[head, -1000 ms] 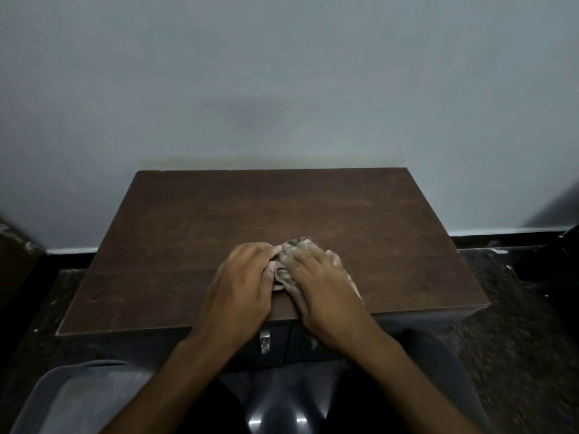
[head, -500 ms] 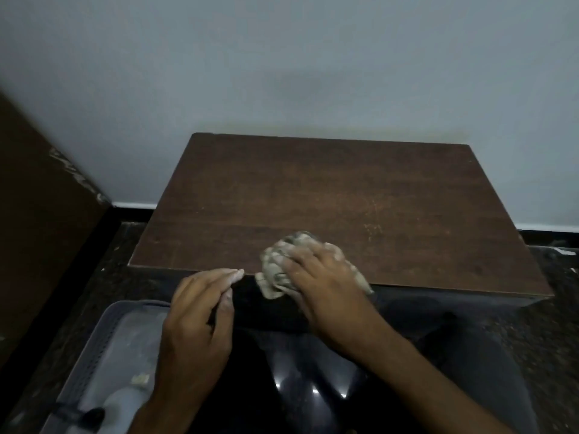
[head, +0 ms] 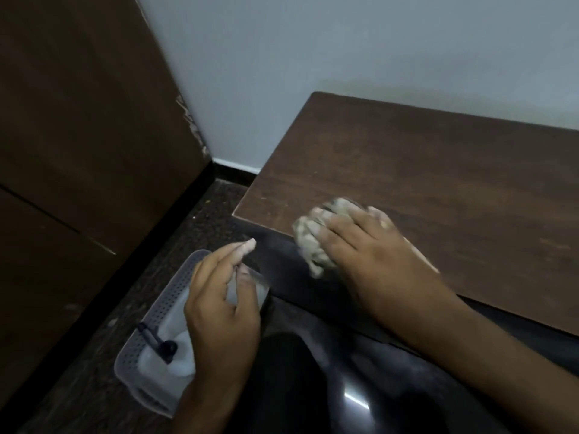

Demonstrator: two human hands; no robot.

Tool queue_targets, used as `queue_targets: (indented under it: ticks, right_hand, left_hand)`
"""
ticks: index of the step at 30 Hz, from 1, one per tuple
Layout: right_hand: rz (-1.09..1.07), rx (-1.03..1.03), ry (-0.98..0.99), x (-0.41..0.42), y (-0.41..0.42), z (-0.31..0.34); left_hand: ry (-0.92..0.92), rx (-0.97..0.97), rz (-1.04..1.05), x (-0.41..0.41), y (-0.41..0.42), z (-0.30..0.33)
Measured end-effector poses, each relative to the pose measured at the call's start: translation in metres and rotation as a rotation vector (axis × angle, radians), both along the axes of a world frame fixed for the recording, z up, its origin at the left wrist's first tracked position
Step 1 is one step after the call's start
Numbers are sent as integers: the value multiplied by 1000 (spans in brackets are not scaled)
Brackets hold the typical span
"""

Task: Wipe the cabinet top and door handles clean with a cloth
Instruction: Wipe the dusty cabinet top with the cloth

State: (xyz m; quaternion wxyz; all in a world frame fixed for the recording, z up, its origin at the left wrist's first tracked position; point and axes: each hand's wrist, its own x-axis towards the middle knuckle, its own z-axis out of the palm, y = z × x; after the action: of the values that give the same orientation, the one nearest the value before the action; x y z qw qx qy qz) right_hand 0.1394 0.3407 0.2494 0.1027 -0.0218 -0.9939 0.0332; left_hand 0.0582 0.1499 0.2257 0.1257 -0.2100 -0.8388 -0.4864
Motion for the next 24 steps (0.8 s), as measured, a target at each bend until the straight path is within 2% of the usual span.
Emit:
queue_targets:
  ticks: [3, 5, 9, 14, 16, 21, 24]
  right_hand:
    - [59, -32, -7, -69, -38, 5]
    - [84, 24, -8, -110, -64, 5]
    - [98, 132, -13, -138, -74, 0]
    - [152, 72, -83, -89, -34, 3]
    - [157, 73, -55, -60, -15, 3]
    - [109, 69, -31, 21, 24, -3]
    - [69, 117, 33, 23, 21, -6]
  left_hand:
    - [-27, 31, 101, -10, -3, -4]
    - [1, 37, 147, -15, -7, -8]
    - [95, 67, 163, -26, -10, -15]
    - [270, 51, 56, -27, 7, -21]
    - [328, 62, -10, -25, 15, -21]
    - [391, 1, -256, -17, 24, -16]
    - [421, -47, -320, -11, 26, -12]
